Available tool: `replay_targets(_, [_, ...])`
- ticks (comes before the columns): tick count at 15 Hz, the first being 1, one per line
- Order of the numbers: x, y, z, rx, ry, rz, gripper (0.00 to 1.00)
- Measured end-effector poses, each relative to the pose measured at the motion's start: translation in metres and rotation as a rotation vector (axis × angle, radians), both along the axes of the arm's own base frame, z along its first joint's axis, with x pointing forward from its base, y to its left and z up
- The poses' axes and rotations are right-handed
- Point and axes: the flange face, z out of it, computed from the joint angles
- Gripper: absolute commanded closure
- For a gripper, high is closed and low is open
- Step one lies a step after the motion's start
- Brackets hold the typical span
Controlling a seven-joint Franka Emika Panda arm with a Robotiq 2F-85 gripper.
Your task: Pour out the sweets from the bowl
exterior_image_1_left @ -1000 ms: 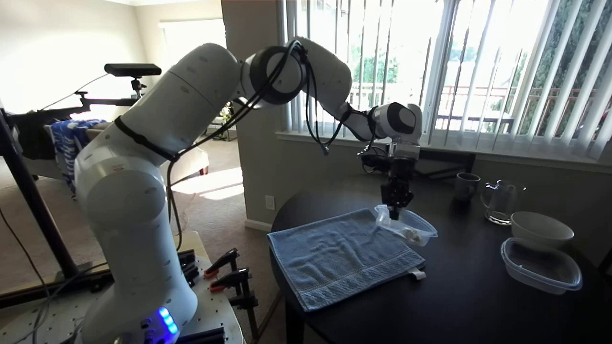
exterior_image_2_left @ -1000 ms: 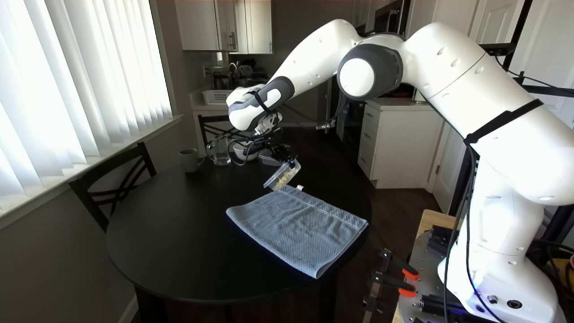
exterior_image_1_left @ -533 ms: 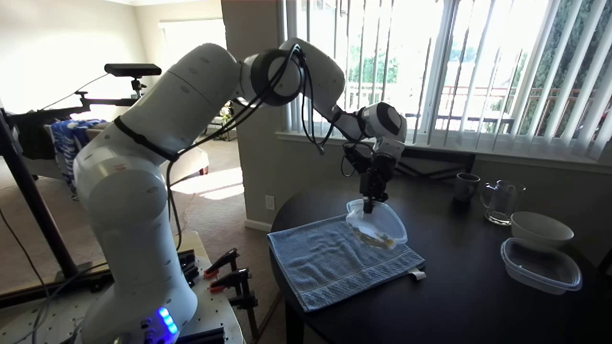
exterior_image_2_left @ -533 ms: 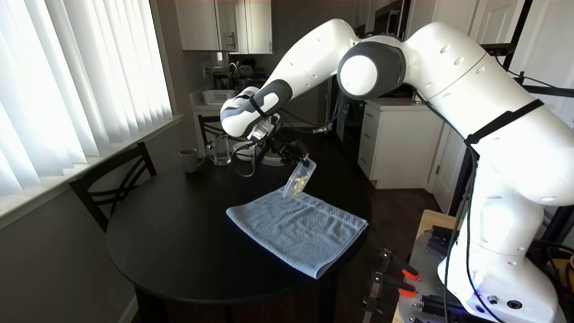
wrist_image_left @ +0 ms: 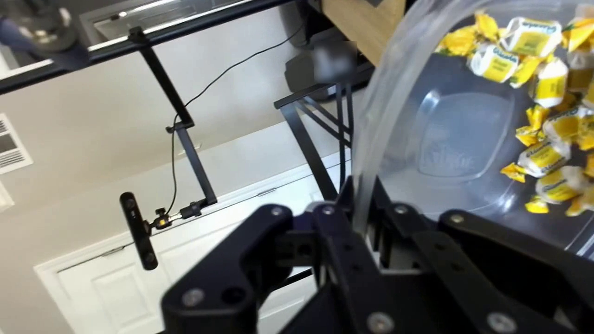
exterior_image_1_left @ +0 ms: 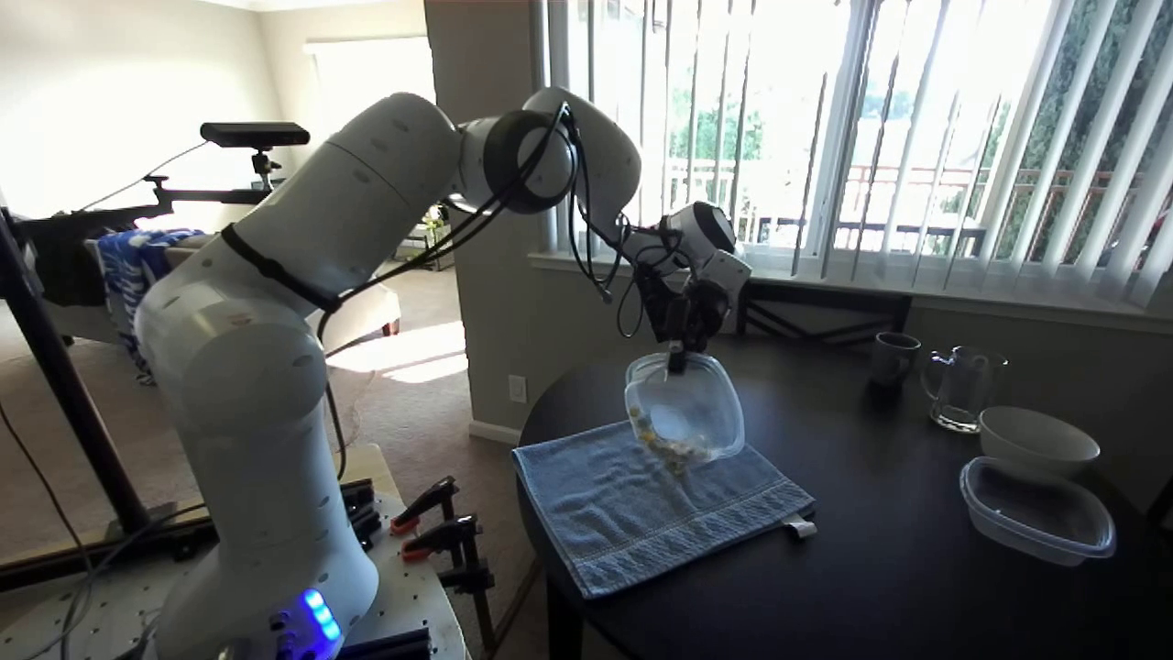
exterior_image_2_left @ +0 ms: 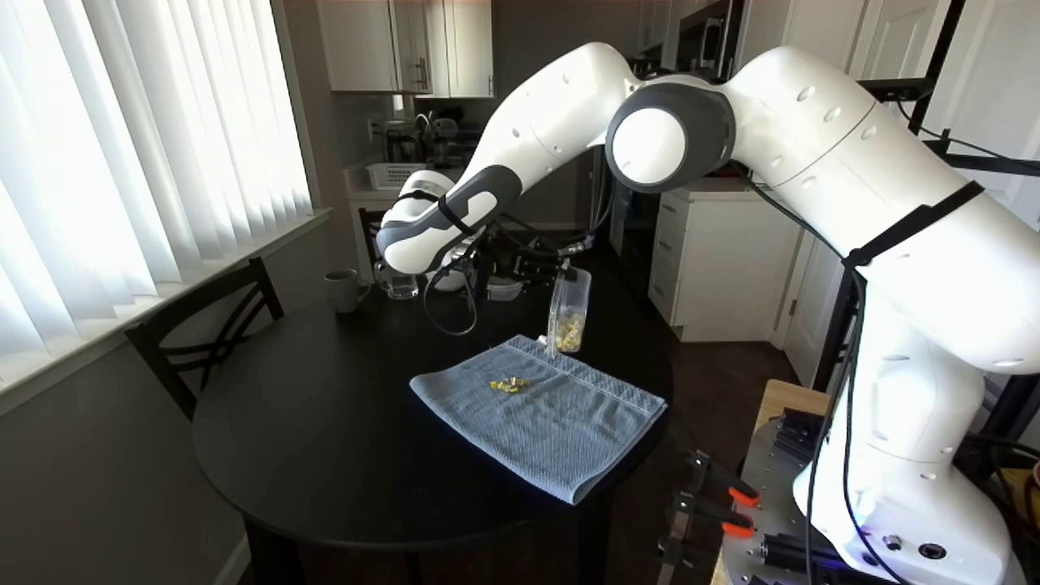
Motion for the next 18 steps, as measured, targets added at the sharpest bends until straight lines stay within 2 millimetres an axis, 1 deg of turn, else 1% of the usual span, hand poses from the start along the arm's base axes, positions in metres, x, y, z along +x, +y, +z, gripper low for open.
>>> replay_targets(2, [-0.002,-0.005,-0.011,-0.027,0.09,0.009,0.99])
replay_targets(5, [-0.005,-0.006,-0.034,-0.078,0.221,0.008,0.99])
replay_targets(8, [-0.008,0.004,-0.057,-0.124,0.331,0.023,0.99])
replay_targets(10, [-0.008,0.013,-0.067,-0.138,0.367,0.043,0.99])
replay_targets(12, [-0.005,0.022,-0.071,-0.142,0.373,0.064,0.99])
replay_targets(14, [0.001,0.027,-0.07,-0.138,0.351,0.072,0.99])
replay_targets(16, [0.008,0.029,-0.061,-0.129,0.312,0.072,0.99])
replay_targets(18, [0.017,0.029,-0.047,-0.113,0.264,0.068,0.99])
